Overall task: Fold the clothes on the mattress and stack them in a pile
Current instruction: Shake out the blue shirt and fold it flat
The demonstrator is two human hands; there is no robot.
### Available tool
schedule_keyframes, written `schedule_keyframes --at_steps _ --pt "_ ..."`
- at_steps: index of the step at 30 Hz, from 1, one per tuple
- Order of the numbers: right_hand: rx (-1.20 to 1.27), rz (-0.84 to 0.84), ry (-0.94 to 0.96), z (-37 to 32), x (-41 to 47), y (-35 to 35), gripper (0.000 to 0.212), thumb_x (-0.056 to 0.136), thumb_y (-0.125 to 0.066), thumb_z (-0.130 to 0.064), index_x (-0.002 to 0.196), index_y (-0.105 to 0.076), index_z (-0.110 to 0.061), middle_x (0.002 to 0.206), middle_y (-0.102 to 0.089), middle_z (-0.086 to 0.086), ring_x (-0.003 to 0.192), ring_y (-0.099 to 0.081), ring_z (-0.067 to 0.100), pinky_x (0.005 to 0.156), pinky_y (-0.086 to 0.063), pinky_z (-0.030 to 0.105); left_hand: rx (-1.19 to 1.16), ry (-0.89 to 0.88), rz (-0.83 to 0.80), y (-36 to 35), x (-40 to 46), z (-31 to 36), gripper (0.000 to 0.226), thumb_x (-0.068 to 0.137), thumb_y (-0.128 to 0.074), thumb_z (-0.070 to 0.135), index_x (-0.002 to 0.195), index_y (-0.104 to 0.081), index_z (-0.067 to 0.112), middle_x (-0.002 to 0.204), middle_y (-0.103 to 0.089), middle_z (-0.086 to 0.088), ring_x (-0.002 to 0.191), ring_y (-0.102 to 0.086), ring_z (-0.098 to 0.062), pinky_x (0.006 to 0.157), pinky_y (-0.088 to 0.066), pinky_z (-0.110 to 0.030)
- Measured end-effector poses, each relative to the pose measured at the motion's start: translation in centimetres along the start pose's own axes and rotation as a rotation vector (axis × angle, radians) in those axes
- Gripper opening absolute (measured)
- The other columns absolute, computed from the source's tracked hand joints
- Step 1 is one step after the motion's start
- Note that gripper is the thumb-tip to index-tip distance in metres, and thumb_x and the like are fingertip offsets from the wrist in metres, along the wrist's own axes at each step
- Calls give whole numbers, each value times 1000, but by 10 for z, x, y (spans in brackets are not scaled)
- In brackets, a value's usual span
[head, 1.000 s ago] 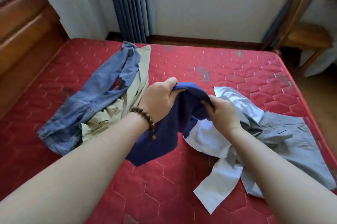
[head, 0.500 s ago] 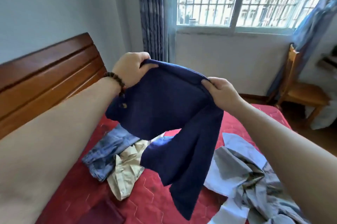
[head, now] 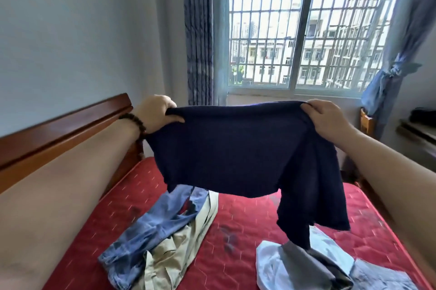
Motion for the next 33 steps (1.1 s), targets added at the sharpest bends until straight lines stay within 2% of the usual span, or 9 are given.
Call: schedule_keyframes --at_steps 2,5,11,13,15,19,24,29,33 --pt "46 5 -49 -1 2 3 37 100 -47 -25 86 -63 6 89 -64 26 78 -52 28 74 -40 36 14 66 -23 -3 3 -7 30 83 -70 39 96 -70 12 97 -65 -4 92 -60 -24 78 -43 -32" --pt "155 43 -127 -18 12 -2 44 100 -49 -29 94 -61 12 100 -63 32 77 -53 27 79 -46 42 -33 48 -33 -19 9 15 73 77 -73 50 134 -50 11 135 -52 -9 124 -50 -26 104 -40 -39" --pt "311 -143 -105 -76 33 -25 31 96 -57 -35 87 -71 -9 90 -69 17 81 -64 28 71 -55 40 -626 -69 -3 -64 15 132 125 54 -72 67 152 -13 16 155 -29 -3 140 -28 -13 113 -23 -29" --pt "297 -204 -15 -90 32 -31 31 93 -61 -32 86 -71 -4 86 -69 20 76 -63 26 69 -55 40 -857 -12 -2 -74 24 154 106 60 -83 48 145 -31 15 143 -47 -4 132 -42 -14 112 -33 -33" --pt "271 -208 48 -94 29 -33 38 92 -64 -32 81 -67 5 75 -63 25 67 -57 23 63 -51 35 -970 39 9 -76 33 166 55 70 -84 27 117 -59 13 113 -68 -4 107 -64 -16 96 -52 -39" --pt "337 -74 9 -75 22 -29 38 91 -64 -35 63 -55 -11 61 -50 1 59 -47 11 58 -40 24 -986 90 -17 -73 41 171 15 83 -74 22 83 -69 8 80 -71 -4 73 -67 -15 67 -57 -30" --pt "476 11 -88 -31 -10 -39 22 86 -67 -45 91 -58 -26 89 -62 0 79 -60 14 66 -52 28 -953 142 96 -52 52 171 27 88 -60 5 63 -54 7 66 -58 -11 63 -52 -17 60 -43 -29" --pt "630 -239 -84 -1 -55 -79 43 68 -83 -33 105 -60 -29 105 -71 0 96 -67 14 83 -55 30 -916 194 249 -19 59 166 40 87 -58 7 52 -41 17 49 -43 4 48 -38 -8 43 -31 -17" --pt "324 -261 -93 28 -67 -84 15 78 -79 -19 86 -69 -13 80 -70 -4 74 -61 11 72 -52 30 -863 202 386 11 57 140 30 85 -56 7 57 -45 12 57 -42 -2 56 -38 -12 44 -30 -21"
Point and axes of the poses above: each hand's wrist, its own x-axis towards the middle knuckle, its own y-axis out of the back of the hand, z = x × y, the point moved 3 cm from there along x, towards the middle knuckle
